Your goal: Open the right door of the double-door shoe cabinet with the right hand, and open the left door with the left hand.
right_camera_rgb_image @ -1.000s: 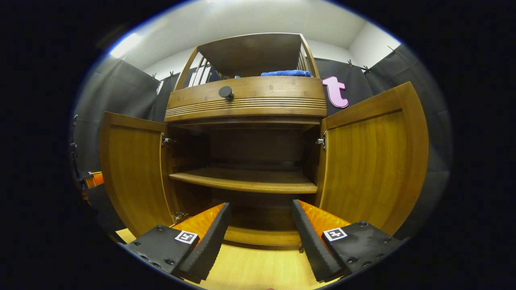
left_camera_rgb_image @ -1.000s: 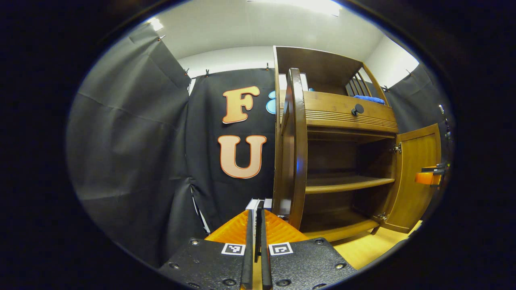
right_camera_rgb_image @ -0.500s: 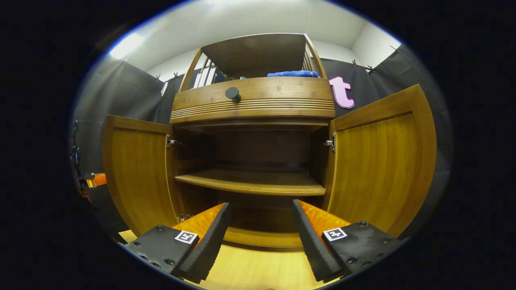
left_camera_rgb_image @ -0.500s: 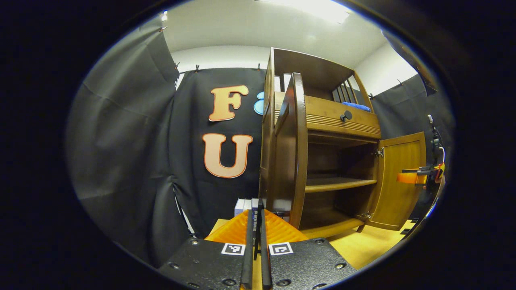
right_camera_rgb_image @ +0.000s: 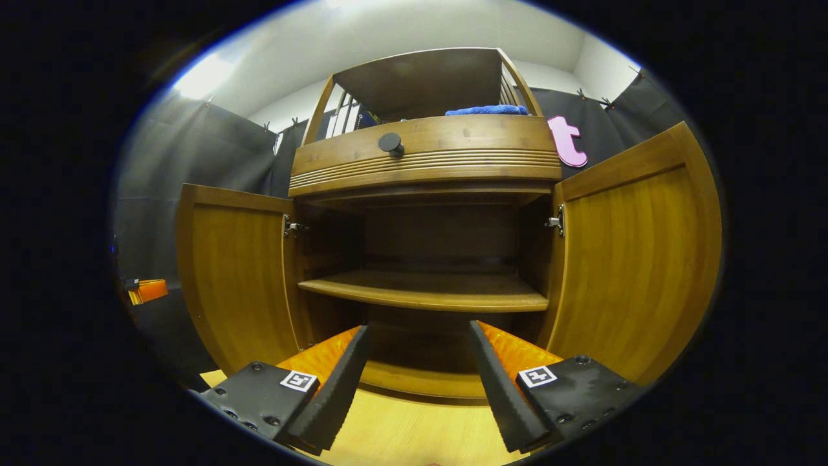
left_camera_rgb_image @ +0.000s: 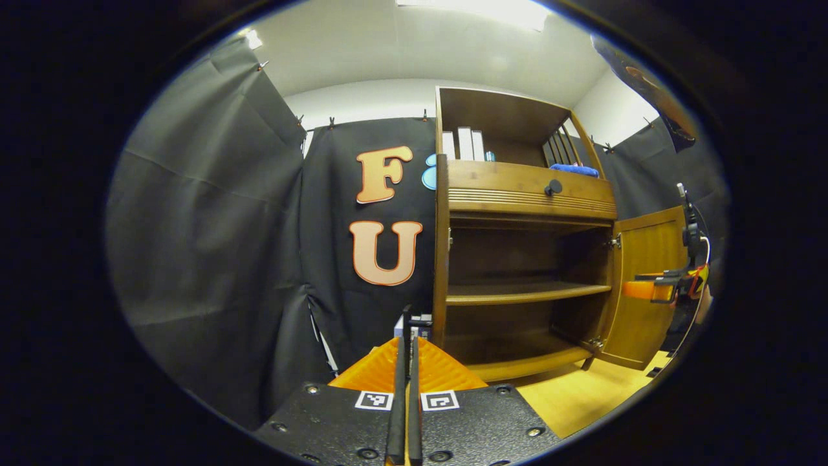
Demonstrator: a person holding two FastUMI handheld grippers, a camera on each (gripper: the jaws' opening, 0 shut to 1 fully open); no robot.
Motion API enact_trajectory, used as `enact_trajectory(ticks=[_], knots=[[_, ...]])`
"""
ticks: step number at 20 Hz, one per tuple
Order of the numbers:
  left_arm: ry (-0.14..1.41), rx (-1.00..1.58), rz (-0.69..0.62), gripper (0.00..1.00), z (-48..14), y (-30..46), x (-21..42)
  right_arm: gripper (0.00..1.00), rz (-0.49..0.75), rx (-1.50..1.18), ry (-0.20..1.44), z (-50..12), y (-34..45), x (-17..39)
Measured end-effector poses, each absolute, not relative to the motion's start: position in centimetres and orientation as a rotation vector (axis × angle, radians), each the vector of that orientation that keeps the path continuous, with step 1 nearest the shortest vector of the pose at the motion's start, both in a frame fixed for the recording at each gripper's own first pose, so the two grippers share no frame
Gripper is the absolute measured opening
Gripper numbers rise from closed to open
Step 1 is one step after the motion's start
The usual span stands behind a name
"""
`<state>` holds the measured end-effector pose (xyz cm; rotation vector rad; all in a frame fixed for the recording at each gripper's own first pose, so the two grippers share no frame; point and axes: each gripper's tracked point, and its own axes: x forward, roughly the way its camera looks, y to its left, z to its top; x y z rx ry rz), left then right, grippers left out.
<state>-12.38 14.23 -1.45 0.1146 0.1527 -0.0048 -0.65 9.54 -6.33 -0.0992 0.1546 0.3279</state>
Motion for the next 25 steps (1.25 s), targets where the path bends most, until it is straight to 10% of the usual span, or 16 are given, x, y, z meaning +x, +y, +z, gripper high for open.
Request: enact_trajectory(ticks=[14, 19, 20, 25], knots=[[0.099, -0.027, -0.33, 0.04, -1.1, -3.6, -6.5, 0.93, 0.213, -0.08, 0.104, -3.9, 4.0, -2.3], [0.067, 0.006, -0.178, 0.12, -1.6, -4.2, -2.7, 0.98, 0.153, -0.076, 0.07, -2.7, 2.0, -3.1], [0.07, 0.001, -0.147, 0.0, -2.1, -4.4, -2.4, 0.98, 0.143, -0.072, 0.072, -2.7, 1.7, -3.2], [0.109, -0.062, -0.119, 0.46, -4.4, -4.5, -1.9, 0.98, 0.091, -0.067, 0.073, -2.5, -0.3, -4.0]])
